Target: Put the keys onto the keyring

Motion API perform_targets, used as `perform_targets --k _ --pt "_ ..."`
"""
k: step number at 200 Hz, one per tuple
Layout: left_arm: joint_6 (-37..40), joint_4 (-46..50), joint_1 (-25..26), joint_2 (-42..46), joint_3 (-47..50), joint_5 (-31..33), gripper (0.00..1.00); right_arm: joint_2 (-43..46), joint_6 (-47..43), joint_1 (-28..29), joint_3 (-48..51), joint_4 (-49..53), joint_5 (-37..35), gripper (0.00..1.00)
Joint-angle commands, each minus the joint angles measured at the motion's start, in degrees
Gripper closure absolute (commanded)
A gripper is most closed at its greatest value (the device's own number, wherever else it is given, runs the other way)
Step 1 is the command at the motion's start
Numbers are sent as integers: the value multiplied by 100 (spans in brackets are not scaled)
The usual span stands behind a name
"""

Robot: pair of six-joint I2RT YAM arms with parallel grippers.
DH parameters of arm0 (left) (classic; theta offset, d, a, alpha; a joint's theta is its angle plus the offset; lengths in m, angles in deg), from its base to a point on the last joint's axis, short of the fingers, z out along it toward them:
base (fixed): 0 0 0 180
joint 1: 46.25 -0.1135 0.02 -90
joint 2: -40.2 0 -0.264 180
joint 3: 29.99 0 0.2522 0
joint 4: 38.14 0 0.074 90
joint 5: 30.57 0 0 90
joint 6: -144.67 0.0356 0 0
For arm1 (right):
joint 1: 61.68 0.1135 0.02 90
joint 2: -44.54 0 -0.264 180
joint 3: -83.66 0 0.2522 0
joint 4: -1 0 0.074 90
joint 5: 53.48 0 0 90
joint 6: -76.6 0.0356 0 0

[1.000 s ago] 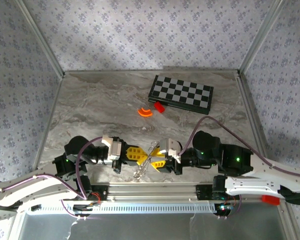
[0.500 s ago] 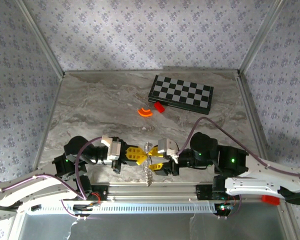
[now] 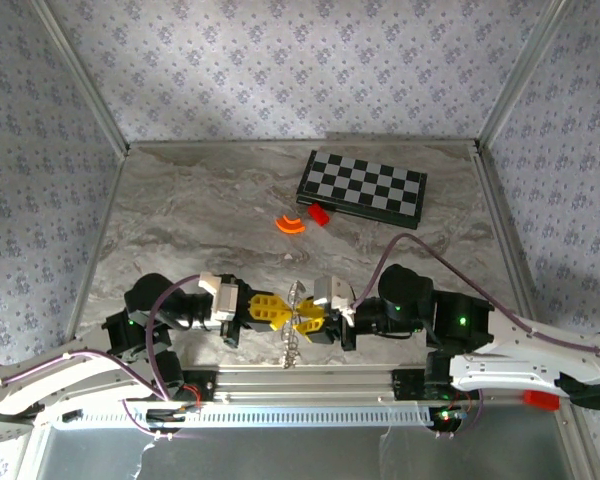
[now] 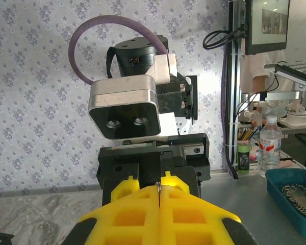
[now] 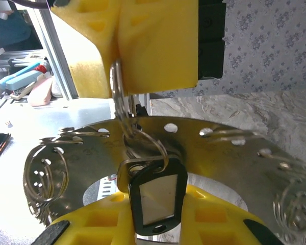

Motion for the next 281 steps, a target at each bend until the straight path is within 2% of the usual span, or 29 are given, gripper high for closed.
perform_targets --k 1,32,135,147,157,165,182,211,281 --pt "-5 -278 -9 129 -12 20 100 42 0 -28 -30 -21 -8 91" --pt "66 -167 -5 152 -40 62 100 1 -59 -27 -145 140 -2 100" --pt "260 168 -8 46 -142 190 100 13 -188 -18 -323 481 -187 100" --pt "251 147 -6 55 -145 174 100 55 -164 -18 -279 500 -306 84" --pt "236 117 -9 42 -150 125 100 84 -160 -18 -248 548 -346 75" --pt "226 88 -12 35 -149 83 100 95 -154 -18 -235 599 -375 68" --pt "217 92 -8 25 -169 12 100 165 -140 -10 -214 679 -461 62" --pt "198 89 -7 -8 -211 -85 100 300 -153 30 -177 608 -488 58" --pt "119 39 -11 -29 -192 -171 100 115 -189 99 7 211 -14 59"
